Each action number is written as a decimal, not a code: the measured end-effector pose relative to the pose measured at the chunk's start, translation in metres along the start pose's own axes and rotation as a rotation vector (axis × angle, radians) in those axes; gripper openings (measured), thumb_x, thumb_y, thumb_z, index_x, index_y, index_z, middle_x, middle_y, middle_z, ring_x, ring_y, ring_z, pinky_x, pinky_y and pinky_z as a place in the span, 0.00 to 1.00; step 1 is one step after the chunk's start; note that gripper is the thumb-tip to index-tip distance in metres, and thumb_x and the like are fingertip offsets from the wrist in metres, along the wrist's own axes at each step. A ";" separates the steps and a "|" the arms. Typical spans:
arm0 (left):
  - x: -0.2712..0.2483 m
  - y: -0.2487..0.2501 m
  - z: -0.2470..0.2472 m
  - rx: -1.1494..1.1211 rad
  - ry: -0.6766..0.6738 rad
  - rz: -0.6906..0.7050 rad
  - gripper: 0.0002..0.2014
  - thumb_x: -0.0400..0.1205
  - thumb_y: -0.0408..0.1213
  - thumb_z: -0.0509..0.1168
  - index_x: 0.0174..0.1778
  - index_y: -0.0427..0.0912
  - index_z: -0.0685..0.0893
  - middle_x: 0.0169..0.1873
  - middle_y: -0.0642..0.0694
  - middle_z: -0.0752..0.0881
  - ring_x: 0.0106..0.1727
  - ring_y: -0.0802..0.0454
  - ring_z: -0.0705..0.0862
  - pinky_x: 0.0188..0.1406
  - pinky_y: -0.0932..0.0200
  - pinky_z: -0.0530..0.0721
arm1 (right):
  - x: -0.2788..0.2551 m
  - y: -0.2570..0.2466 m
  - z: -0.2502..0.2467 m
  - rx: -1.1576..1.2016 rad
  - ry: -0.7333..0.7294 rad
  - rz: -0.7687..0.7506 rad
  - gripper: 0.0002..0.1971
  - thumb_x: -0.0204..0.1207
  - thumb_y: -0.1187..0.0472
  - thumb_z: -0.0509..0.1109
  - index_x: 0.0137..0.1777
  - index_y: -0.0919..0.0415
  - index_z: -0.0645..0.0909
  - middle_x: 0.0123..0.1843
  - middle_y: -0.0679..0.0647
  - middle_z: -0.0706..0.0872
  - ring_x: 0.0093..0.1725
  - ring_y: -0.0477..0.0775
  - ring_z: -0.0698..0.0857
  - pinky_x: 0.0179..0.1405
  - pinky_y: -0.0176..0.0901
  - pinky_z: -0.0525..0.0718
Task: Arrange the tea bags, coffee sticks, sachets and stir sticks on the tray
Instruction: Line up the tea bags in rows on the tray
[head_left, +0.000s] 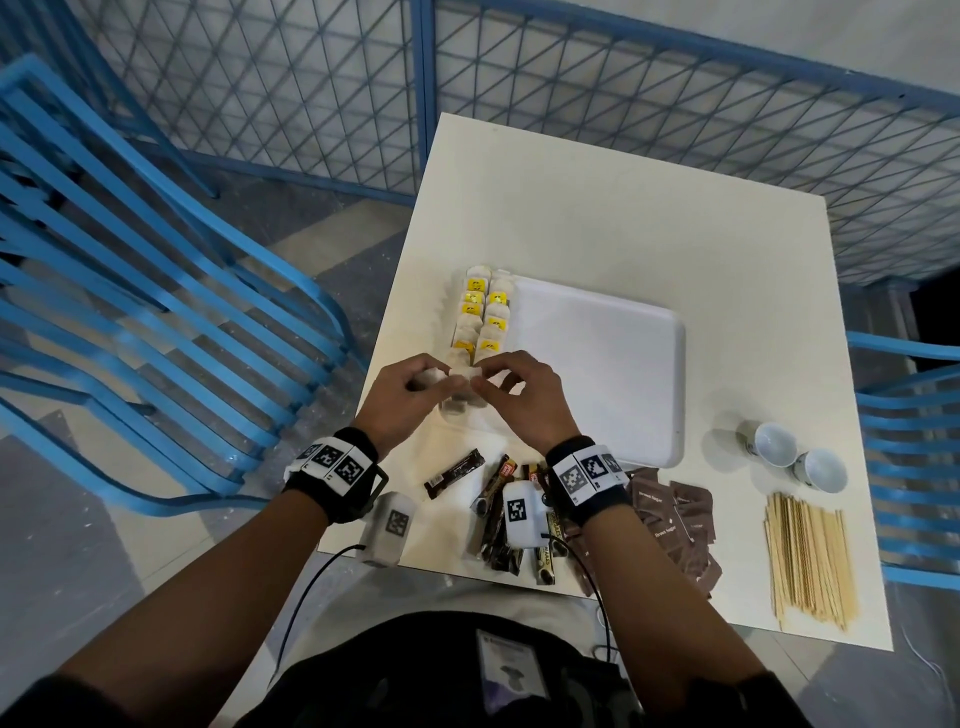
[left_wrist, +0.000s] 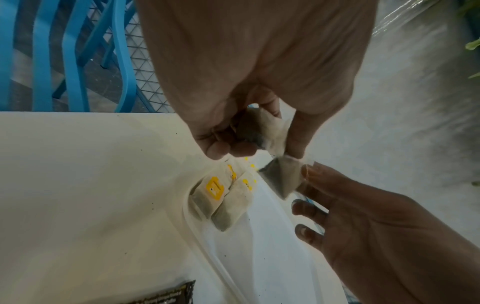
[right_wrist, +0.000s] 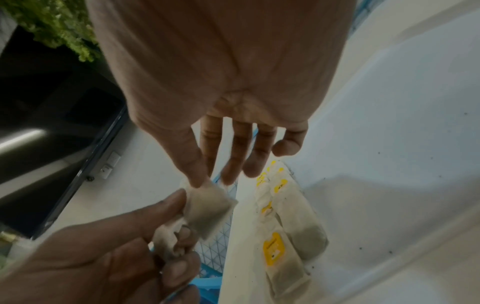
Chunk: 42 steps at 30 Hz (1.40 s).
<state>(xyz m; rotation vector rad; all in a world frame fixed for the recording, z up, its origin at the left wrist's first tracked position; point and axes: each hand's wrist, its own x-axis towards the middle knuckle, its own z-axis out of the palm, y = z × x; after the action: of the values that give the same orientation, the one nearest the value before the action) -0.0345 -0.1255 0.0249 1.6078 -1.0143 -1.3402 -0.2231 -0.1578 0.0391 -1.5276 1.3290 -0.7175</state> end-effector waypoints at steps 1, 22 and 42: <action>-0.001 0.001 0.000 0.007 0.001 0.013 0.07 0.79 0.36 0.78 0.45 0.38 0.88 0.28 0.50 0.79 0.28 0.59 0.75 0.29 0.69 0.75 | 0.000 0.000 0.000 -0.006 0.009 -0.003 0.04 0.75 0.57 0.80 0.48 0.53 0.90 0.49 0.47 0.89 0.40 0.37 0.83 0.43 0.26 0.77; 0.001 -0.001 -0.005 0.081 -0.079 0.007 0.06 0.81 0.35 0.76 0.50 0.38 0.88 0.30 0.48 0.84 0.28 0.61 0.81 0.28 0.68 0.78 | 0.006 -0.006 0.007 -0.058 0.012 -0.020 0.02 0.79 0.61 0.75 0.49 0.56 0.90 0.41 0.41 0.89 0.39 0.34 0.84 0.44 0.24 0.77; 0.006 -0.002 -0.007 0.076 -0.077 -0.029 0.06 0.83 0.37 0.74 0.50 0.37 0.88 0.28 0.49 0.86 0.30 0.55 0.82 0.30 0.60 0.78 | 0.011 0.001 0.005 -0.110 -0.048 0.087 0.01 0.78 0.59 0.77 0.45 0.54 0.89 0.41 0.48 0.91 0.37 0.45 0.84 0.41 0.25 0.76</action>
<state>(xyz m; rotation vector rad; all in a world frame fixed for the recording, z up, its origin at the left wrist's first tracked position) -0.0264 -0.1301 0.0218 1.6430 -1.1034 -1.4075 -0.2168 -0.1670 0.0348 -1.5537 1.4094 -0.5574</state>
